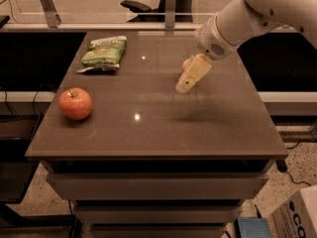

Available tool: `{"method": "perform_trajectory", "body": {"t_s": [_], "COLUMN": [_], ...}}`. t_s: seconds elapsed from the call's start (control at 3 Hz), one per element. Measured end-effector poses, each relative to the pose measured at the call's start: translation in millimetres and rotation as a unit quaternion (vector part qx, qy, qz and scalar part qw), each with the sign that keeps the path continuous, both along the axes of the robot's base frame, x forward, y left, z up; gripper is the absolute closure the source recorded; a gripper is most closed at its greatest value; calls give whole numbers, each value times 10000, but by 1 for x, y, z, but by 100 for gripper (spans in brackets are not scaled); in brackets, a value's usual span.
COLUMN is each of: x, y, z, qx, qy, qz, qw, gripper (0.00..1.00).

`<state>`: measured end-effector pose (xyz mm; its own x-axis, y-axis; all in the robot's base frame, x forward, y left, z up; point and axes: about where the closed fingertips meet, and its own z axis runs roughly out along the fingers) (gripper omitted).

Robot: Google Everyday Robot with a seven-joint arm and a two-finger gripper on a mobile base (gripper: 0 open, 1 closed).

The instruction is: Move orange near apple

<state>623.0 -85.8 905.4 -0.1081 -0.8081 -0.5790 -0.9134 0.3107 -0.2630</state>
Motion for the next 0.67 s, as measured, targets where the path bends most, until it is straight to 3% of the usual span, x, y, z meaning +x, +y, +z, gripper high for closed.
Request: {"method": "perform_trajectory", "body": {"t_s": [0.67], "x": [18], "y": [-5], "z": [-21], "qx": [256], "qy": [174], "qz": [-203], "qw": [9993], "gripper": [0]}}
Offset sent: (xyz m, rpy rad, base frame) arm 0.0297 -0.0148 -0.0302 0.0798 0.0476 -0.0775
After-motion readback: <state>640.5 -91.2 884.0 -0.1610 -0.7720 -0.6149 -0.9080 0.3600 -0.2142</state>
